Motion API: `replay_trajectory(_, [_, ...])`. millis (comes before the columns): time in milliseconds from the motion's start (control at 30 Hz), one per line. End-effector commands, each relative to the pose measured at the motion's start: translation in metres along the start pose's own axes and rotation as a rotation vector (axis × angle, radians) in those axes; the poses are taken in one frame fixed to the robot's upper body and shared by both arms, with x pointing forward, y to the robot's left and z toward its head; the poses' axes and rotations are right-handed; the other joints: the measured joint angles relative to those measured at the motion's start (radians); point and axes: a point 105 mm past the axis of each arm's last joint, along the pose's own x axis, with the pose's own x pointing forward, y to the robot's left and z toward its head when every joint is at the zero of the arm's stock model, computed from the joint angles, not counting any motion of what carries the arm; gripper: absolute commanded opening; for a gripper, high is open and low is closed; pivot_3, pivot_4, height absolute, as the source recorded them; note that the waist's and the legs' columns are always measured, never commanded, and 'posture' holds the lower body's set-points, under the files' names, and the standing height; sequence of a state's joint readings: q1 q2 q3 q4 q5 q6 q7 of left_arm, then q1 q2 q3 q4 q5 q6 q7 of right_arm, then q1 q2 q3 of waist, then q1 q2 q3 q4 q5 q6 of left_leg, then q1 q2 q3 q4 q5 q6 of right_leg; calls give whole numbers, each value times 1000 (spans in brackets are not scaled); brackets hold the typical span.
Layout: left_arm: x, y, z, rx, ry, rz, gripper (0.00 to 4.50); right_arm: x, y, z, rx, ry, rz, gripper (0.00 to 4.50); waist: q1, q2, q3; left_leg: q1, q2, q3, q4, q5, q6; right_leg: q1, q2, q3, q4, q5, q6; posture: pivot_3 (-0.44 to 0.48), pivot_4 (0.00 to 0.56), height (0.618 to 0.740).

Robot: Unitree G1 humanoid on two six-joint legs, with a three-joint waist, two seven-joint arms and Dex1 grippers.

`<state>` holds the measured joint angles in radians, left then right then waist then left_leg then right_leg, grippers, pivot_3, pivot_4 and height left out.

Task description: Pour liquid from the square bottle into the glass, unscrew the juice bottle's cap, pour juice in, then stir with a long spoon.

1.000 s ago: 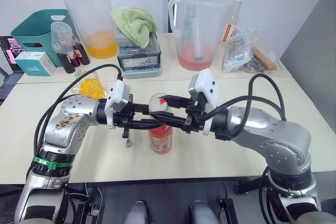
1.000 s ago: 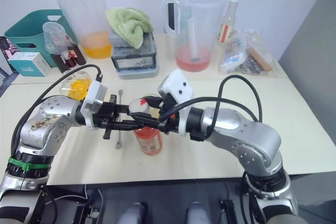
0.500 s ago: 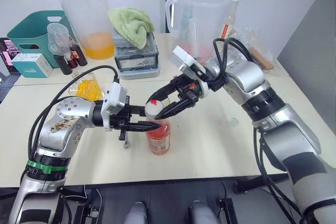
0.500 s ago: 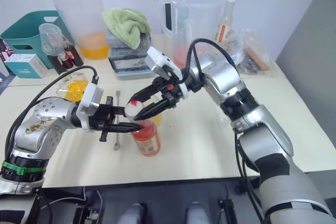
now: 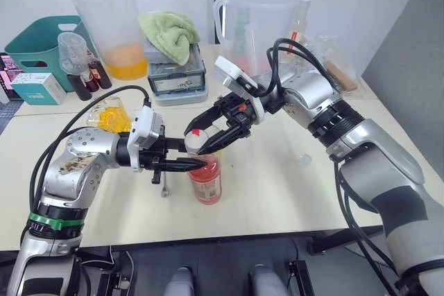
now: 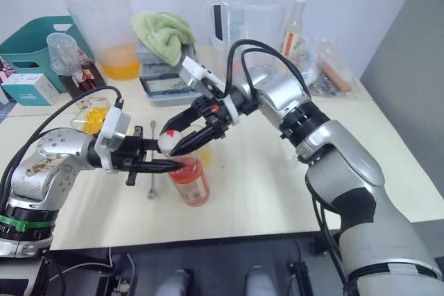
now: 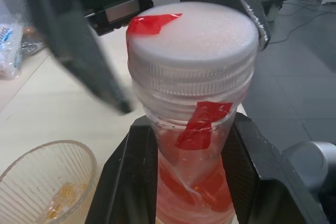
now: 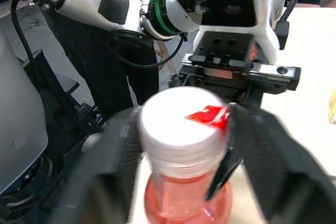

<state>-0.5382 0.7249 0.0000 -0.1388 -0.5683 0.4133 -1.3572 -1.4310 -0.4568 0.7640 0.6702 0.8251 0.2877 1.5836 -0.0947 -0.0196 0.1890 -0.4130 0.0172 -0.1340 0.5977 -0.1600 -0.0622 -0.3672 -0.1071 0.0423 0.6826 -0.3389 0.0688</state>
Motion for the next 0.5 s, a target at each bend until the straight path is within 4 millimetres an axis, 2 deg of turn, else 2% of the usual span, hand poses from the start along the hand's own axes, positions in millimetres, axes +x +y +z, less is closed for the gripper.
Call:
replay_trajectory(33, [5,-5,-5,-18,16,-51,1332,-19,7,18,-47,-61,-24,4451,1,0,0,-1,0,0,0,0,0,-1,0,0,0,0,0,0,150,740])
replay_trajectory(167, [6,-5,-5,-19,9,-50,1332,-38,30,35,-97,-169,-100,4482,10,0,0,-3,0,0,1,0,0,-1,0,0,-1,0,0,0,150,740])
replay_trajectory(233, [6,-5,-4,-20,5,-48,1332,-40,42,39,-108,-213,-157,4482,22,0,0,-4,0,0,0,0,0,-1,0,0,-1,0,0,0,150,740])
replay_trajectory(300, [6,-5,-4,-23,2,-44,1332,-37,50,34,-120,-204,-251,4482,22,0,0,-5,0,0,0,0,0,-2,0,0,-3,0,0,0,150,740])
replay_trajectory(433, [6,-4,-4,-24,-3,-35,1332,-26,62,11,-115,-139,-556,4482,28,0,0,-5,0,0,1,0,1,-3,0,0,0,0,0,0,150,740])
replay_trajectory(500, [6,-4,-4,-26,-5,-32,1332,-23,69,10,-130,-148,-664,4482,26,0,0,-7,0,0,3,0,1,-4,0,0,-1,0,0,0,150,740])
